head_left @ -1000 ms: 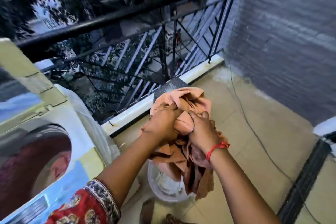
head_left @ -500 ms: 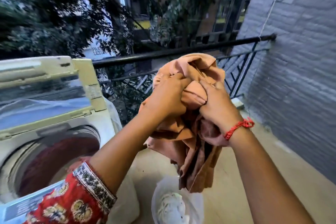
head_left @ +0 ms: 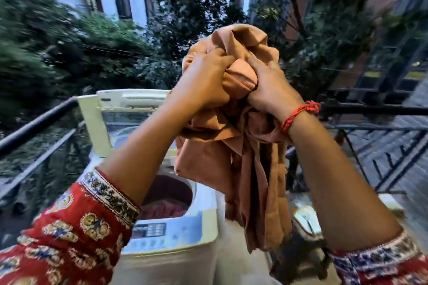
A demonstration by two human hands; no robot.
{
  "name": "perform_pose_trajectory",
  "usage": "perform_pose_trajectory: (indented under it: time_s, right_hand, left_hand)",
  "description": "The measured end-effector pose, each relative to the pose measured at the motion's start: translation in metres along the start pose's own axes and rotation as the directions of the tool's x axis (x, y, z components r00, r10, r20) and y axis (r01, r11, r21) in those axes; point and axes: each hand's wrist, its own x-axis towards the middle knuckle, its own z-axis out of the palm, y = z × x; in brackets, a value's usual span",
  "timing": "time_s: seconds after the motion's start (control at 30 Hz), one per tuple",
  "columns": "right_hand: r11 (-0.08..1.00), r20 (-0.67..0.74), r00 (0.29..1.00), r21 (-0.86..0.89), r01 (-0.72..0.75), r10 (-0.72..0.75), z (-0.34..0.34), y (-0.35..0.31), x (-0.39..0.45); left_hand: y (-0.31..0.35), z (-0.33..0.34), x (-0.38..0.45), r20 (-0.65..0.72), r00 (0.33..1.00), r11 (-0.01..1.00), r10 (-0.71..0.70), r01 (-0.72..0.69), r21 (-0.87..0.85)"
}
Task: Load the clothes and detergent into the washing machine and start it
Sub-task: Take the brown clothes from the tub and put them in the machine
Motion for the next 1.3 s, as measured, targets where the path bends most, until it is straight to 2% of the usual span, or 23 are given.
perform_pose_trajectory:
  time_s: [0.27, 0.6, 0.77, 0.87, 1.0, 1.3]
  right_hand:
    - [0.975, 0.012, 0.981, 0.113, 0.189, -0.192, 0.066, -0.104, 0.082]
    - [0.921, -0.035, 0.951, 0.241, 0.305, -0.306, 0.178, -0.199, 0.158]
    - [0.906, -0.027, 0.951, 0.298, 0.302, -0.308, 0.221, -0.225, 0.192]
    - [0.903, -0.002, 0.946, 0.298, 0.311, -0.325, 0.246, -0.222, 0.195]
    - [0.934, 0.113, 0.968, 0.308, 0.181, -0.225, 0.294, -0.191, 0.177]
    - [0.933, 0.213, 0.972, 0.359, 0.021, -0.104, 0.392, -0.102, 0.092]
  left_hand:
    - [-0.127, -0.051, -0.008, -0.08, 0.993, 0.982, -0.092, 0.104, 0.159]
    - [-0.285, -0.061, -0.022, -0.022, 0.981, 0.96, -0.191, 0.191, 0.205]
    - [-0.342, -0.06, -0.02, 0.013, 0.981, 0.956, -0.194, 0.186, 0.226]
    - [-0.362, -0.038, -0.028, 0.055, 0.977, 0.961, -0.204, 0.189, 0.203]
    - [-0.37, 0.018, -0.055, 0.18, 0.947, 0.959, -0.266, 0.243, 0.144]
    - [-0.333, 0.135, -0.144, 0.356, 0.856, 0.927, -0.375, 0.346, 0.143]
